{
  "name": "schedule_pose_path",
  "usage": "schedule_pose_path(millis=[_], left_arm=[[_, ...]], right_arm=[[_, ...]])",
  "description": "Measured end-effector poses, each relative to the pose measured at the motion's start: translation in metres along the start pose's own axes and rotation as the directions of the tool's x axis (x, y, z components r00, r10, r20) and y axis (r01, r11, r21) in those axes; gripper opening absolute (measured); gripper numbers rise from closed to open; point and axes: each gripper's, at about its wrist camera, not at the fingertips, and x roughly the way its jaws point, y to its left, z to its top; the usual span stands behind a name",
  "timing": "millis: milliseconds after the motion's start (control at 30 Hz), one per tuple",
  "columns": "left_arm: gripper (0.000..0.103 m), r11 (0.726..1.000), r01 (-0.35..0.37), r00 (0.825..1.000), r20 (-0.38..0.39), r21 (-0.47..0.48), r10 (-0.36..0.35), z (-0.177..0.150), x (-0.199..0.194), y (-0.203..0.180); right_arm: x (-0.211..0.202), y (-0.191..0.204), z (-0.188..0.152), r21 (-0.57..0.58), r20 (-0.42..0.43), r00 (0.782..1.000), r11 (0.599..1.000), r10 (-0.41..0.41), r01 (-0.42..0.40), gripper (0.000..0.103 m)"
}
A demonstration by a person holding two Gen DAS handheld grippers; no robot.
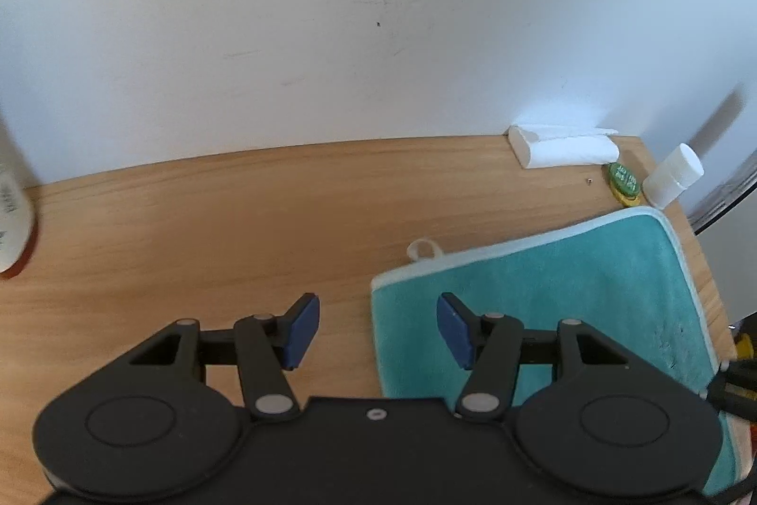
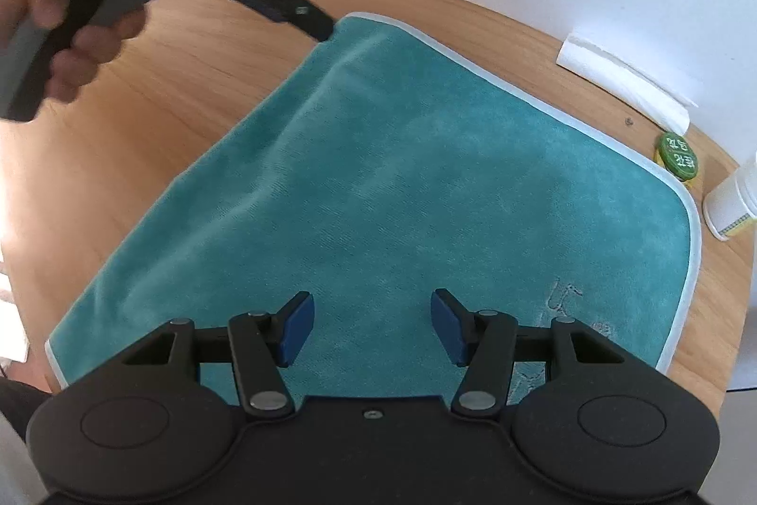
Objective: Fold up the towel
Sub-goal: 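Grasp the towel corner beside the hanging loop with the left gripper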
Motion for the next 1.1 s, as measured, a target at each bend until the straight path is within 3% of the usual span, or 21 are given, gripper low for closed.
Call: schedule_pose_path(millis=[33,67,500,533,567,667,933,1100], left_arm=[[0.026,1.000,0.009,0.999,-0.033,0.003,-0.009,0.003,0.007,0.001],[0.024,1.000,0.011,0.998,-0.054,0.005,-0.010,0.004,0.010,0.001],[0.024,0.995,0.098,0.991,-0.088,-0.036,-0.100,0.002,0.024,0.010],[0.020,0.995,0.093,0.992,-0.087,-0.033,-0.096,0.001,0.024,0.009],[0.011,0.996,0.088,0.992,-0.086,-0.028,-0.090,0.001,0.023,0.008],[0.005,0.998,0.061,0.995,-0.075,-0.010,-0.061,-0.002,0.023,0.001],[0.004,0.995,-0.072,0.996,-0.050,0.075,0.076,-0.005,0.013,-0.003],[0.004,0.972,-0.148,0.987,-0.043,0.183,0.158,-0.005,0.015,-0.015]], right_arm=[[0.000,0.001,0.000,0.008,-0.003,1.000,1.000,0.005,-0.005,0.060],[0.001,0.005,-0.001,0.011,-0.007,1.000,1.000,-0.003,0.003,0.060],[0.007,0.024,-0.003,0.007,-0.038,0.999,0.999,-0.038,0.039,0.060],[0.008,0.024,-0.002,0.006,-0.040,0.998,0.999,-0.039,0.039,0.060],[0.008,0.024,-0.002,0.005,-0.041,0.998,0.999,-0.040,0.041,0.060],[0.008,0.027,-0.003,-0.002,-0.043,0.998,0.999,-0.052,0.052,0.060],[0.009,0.036,-0.007,-0.042,-0.047,0.996,0.996,-0.080,0.078,0.063],[0.008,0.036,-0.007,-0.059,-0.059,0.996,0.996,-0.071,0.068,0.063]])
